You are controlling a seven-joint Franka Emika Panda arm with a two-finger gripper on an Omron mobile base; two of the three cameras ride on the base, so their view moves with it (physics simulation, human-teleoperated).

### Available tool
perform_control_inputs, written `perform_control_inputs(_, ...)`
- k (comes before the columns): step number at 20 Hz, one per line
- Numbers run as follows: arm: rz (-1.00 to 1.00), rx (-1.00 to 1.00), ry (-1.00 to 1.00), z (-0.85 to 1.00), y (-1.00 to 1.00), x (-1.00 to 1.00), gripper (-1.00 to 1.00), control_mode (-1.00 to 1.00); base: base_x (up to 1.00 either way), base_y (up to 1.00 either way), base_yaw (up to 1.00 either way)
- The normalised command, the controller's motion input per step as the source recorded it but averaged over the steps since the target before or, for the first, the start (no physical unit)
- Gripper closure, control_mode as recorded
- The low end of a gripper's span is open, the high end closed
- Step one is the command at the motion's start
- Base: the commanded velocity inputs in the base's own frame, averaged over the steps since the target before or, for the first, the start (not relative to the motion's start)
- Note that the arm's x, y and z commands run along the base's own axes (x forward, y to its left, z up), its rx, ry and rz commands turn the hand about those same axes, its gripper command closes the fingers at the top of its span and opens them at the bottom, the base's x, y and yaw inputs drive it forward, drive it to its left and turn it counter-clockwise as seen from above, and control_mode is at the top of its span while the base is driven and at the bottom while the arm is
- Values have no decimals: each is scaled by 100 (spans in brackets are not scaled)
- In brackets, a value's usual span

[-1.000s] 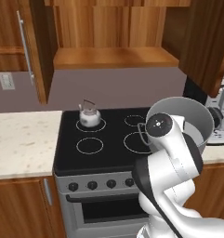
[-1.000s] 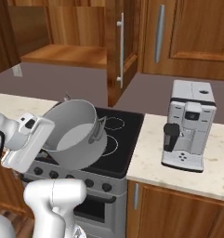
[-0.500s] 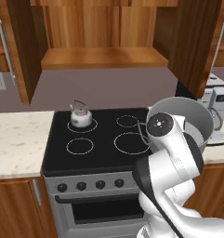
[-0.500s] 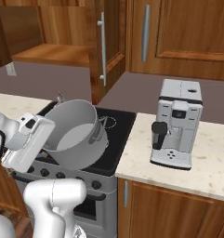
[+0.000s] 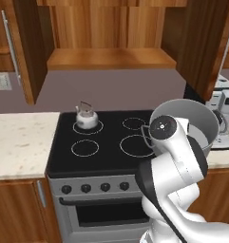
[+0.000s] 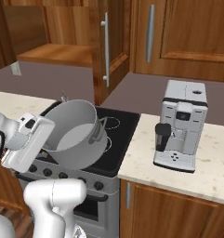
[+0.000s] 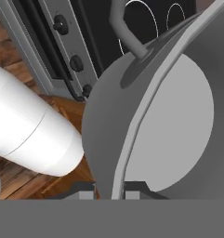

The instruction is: Pick the kettle from the cabinet and place it on a stove burner. Then pick the pot from the counter and place it on another stove burner. Finally, turn both burners on.

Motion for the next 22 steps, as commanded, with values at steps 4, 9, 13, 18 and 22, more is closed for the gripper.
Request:
perform_control_inputs(4, 0, 0, 0, 0, 0, 0, 100, 100, 14, 8, 9)
perform_control_inputs(9, 0, 0, 0, 0, 0, 0, 100, 100, 41, 11, 3)
perform_control_inputs(13, 0, 0, 0, 0, 0, 0, 100, 100, 47, 27, 0)
perform_control_inputs(18, 0, 0, 0, 0, 0, 0, 100, 100, 30, 23, 0)
perform_control_inputs(22, 0, 0, 0, 0, 0, 0, 100, 100, 6, 18, 0)
